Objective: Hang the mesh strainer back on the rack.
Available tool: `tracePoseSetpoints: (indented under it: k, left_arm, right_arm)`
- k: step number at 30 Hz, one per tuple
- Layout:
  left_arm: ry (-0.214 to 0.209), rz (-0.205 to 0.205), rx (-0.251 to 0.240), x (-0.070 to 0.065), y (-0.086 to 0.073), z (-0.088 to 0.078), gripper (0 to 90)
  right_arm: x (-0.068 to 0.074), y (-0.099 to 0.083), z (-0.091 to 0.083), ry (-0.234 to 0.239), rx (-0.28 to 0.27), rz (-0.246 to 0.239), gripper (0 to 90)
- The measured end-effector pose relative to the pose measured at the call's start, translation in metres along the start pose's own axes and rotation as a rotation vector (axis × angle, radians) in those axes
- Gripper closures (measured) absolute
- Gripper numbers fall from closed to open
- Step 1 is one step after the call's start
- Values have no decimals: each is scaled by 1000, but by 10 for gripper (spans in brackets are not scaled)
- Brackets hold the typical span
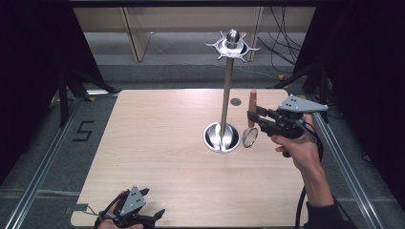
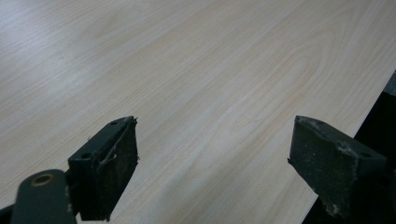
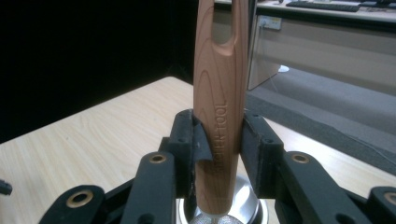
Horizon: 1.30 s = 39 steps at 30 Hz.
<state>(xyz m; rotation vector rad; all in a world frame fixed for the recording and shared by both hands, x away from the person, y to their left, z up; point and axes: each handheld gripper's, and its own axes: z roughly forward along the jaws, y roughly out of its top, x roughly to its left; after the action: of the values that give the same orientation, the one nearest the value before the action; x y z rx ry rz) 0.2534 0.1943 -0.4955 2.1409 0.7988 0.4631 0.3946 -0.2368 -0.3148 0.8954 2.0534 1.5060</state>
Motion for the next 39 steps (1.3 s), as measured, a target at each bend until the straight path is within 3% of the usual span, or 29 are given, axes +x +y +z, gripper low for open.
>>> tracePoseSetpoints:
  k: [6, 7, 8, 18, 23, 24, 25, 28, 29, 30, 31, 34, 36, 38, 39]
  left_arm:
    - [7, 22, 1, 2, 0, 0, 148]
    - [2, 0, -5, 0, 0, 0, 148]
    - [1, 26, 0, 2, 0, 0, 148]
    - [1, 12, 4, 2, 0, -1, 148]
    - [1, 9, 2, 2, 0, -1, 148]
    - [-4, 2, -4, 1, 0, -1, 148]
    - [-1, 10, 6, 2, 0, -1, 148]
    - [0, 5, 0, 1, 0, -1, 148]
    - [-8, -3, 0, 0, 0, -1, 148]
    - [-8, 34, 0, 2, 1, -1, 148]
    - [-7, 35, -1, 3, 1, -1, 148]
    - [-7, 6, 0, 1, 0, -1, 148]
    - [-2, 34, 4, 2, 0, -1, 148]
    - [-1, 21, -3, 1, 0, -1, 148]
    - [-8, 42, 1, 3, 1, -1, 148]
  right_arm:
    - [-2, 19, 1, -34, -15, -36, 682]
    - [-2, 23, 1, -39, -11, -29, 683]
    - [-2, 28, 2, -43, -22, -47, 682]
    - [0, 53, 2, -64, -34, -54, 682]
    - [2, 65, 4, -76, -35, -42, 682]
    - [5, 67, 4, -67, -26, -6, 682]
    - [3, 70, 5, -72, -40, -43, 682]
    - [4, 75, 7, -83, -35, -52, 682]
    - [6, 76, 8, -82, -27, -35, 682]
    - [5, 77, 9, -83, -26, -50, 682]
    - [5, 79, 10, -92, -24, -57, 682]
    - [5, 81, 11, -99, -16, -46, 682]
    - [5, 83, 13, -103, -12, -44, 682]
    - [5, 82, 14, -91, -8, -36, 682]
    - [6, 82, 14, -94, -1, -32, 682]
